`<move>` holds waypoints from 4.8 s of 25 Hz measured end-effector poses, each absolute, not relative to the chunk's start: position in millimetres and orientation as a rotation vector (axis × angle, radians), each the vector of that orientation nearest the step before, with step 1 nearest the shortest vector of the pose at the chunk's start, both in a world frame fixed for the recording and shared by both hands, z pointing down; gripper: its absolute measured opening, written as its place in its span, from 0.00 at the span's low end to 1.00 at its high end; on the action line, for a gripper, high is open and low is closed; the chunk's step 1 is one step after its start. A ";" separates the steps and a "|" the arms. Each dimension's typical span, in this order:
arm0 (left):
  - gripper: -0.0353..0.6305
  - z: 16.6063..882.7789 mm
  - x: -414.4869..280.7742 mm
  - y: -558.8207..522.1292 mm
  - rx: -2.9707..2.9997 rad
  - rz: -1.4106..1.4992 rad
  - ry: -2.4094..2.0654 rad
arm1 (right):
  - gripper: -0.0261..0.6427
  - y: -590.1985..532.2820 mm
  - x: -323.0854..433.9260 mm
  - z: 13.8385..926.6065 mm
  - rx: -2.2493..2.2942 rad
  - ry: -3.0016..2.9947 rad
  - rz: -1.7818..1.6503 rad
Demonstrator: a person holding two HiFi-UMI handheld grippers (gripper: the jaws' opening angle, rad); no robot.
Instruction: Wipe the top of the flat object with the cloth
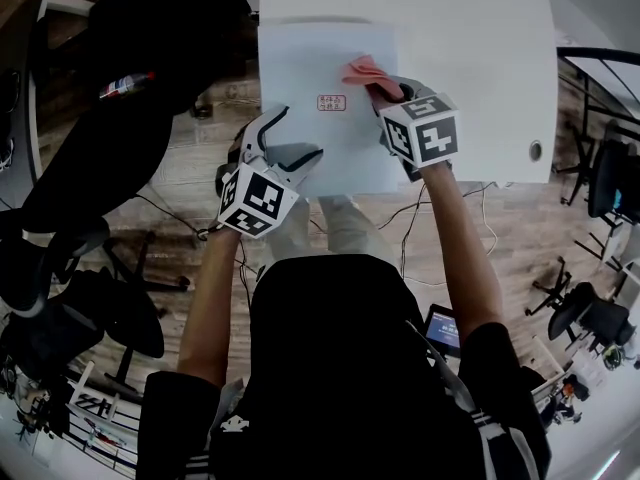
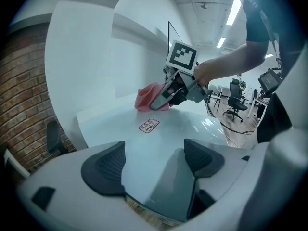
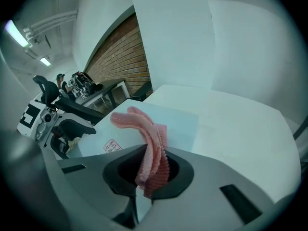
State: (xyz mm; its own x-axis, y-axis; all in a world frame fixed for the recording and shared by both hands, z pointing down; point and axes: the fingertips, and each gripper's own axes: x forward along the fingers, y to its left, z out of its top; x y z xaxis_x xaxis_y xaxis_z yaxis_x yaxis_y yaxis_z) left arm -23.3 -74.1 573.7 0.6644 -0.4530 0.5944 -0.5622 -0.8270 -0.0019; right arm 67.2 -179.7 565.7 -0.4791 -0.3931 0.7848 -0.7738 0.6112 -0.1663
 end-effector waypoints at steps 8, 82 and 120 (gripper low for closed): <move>0.62 573.2 -23.6 -75.2 2.694 0.893 -0.832 | 0.11 -181.8 64.0 565.9 0.915 -2.106 0.667; 0.38 416.7 -56.8 -145.2 2.755 0.490 -1.088 | 0.11 -199.7 33.9 443.5 1.002 -2.320 0.604; 0.07 195.2 -63.8 -169.0 2.917 0.088 -1.392 | 0.11 -189.1 4.1 212.8 1.216 -2.795 0.253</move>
